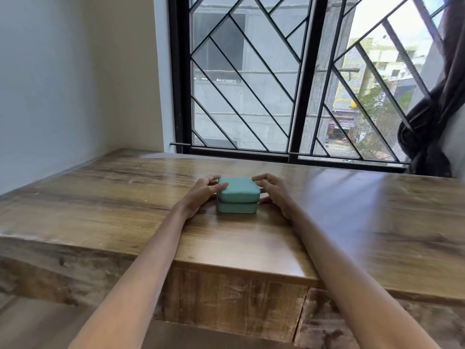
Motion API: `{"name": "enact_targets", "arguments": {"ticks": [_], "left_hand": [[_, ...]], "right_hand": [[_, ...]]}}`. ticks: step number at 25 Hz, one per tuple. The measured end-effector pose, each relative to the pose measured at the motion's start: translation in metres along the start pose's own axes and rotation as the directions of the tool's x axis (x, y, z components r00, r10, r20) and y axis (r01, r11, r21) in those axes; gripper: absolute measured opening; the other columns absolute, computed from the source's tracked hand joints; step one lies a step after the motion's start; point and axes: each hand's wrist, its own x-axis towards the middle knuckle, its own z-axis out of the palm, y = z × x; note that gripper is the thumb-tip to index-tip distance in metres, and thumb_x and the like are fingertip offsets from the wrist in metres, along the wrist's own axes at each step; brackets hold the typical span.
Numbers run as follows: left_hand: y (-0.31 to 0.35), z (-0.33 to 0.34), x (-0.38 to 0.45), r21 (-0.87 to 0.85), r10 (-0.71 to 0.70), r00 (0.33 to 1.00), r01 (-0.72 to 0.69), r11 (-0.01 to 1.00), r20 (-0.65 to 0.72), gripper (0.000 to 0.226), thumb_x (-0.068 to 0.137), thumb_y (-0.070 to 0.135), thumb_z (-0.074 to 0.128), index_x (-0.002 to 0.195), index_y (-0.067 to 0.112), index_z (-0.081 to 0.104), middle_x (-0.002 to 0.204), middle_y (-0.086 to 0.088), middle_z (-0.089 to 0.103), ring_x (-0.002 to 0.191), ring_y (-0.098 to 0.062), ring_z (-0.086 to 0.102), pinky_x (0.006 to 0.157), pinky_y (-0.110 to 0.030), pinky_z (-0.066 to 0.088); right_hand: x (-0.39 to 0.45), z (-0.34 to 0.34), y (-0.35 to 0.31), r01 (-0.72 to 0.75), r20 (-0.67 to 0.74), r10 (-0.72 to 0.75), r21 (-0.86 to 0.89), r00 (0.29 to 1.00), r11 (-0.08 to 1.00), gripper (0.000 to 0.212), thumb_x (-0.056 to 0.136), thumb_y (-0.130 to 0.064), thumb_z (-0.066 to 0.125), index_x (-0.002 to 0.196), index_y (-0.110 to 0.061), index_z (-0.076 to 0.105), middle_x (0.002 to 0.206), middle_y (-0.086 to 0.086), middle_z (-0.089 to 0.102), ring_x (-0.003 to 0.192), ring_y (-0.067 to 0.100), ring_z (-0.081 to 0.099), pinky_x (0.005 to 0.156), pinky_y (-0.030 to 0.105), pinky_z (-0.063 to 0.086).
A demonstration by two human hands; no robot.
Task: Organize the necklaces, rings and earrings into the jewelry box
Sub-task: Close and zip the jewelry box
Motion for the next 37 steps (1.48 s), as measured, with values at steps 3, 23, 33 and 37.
{"name": "enact_targets", "arguments": {"ticks": [3, 23, 33, 37], "left_hand": [[0.000, -0.001, -0.001, -0.022, -0.002, 1.000, 0.002, 1.000, 0.021, 0.054, 0.090, 0.023, 0.059, 0.138, 0.008, 0.039, 0.134, -0.010, 0.049, 0.112, -0.015, 0.054, 0.078, -0.015, 0.048], [-0.005, -0.017, -0.010, 0.027, 0.044, 0.936, -0.057, 0.998, 0.350, 0.070, 0.075, -0.012, 0.066, 0.130, 0.021, 0.039, 0.136, -0.002, 0.050, 0.125, -0.008, 0.048, 0.105, -0.022, 0.040], [-0.007, -0.020, -0.011, 0.099, 0.024, 0.959, -0.054, 0.994, 0.284, 0.079, 0.074, 0.000, 0.073, 0.138, 0.031, 0.039, 0.136, -0.003, 0.045, 0.123, -0.017, 0.049, 0.103, -0.031, 0.043], [-0.003, -0.017, -0.015, 0.164, 0.063, 0.969, -0.104, 0.981, 0.237, 0.058, 0.079, 0.002, 0.069, 0.126, 0.031, 0.053, 0.126, 0.002, 0.050, 0.113, -0.015, 0.052, 0.090, -0.024, 0.049]], "right_hand": [[-0.003, 0.000, -0.004, 0.003, 0.056, -0.002, -0.025, 0.998, 1.000, 0.018, 0.093, -0.022, 0.054, 0.107, -0.012, 0.060, 0.099, 0.003, 0.061, 0.078, 0.010, 0.057, 0.061, 0.022, 0.049], [-0.003, -0.019, 0.005, -0.063, 0.299, 0.020, 0.134, 0.954, 0.989, 0.047, 0.090, -0.020, 0.059, 0.133, -0.007, 0.047, 0.113, 0.007, 0.061, 0.085, 0.012, 0.059, 0.073, 0.021, 0.053], [-0.007, -0.024, 0.000, -0.079, 0.309, 0.026, 0.158, 0.951, 0.984, 0.045, 0.088, -0.011, 0.061, 0.132, -0.008, 0.048, 0.122, 0.007, 0.057, 0.082, 0.012, 0.058, 0.071, 0.020, 0.054], [-0.005, -0.023, 0.003, -0.044, 0.286, 0.023, 0.068, 0.958, 0.997, 0.050, 0.085, -0.019, 0.066, 0.132, -0.015, 0.049, 0.125, 0.008, 0.056, 0.097, 0.015, 0.057, 0.075, 0.027, 0.053]]}}
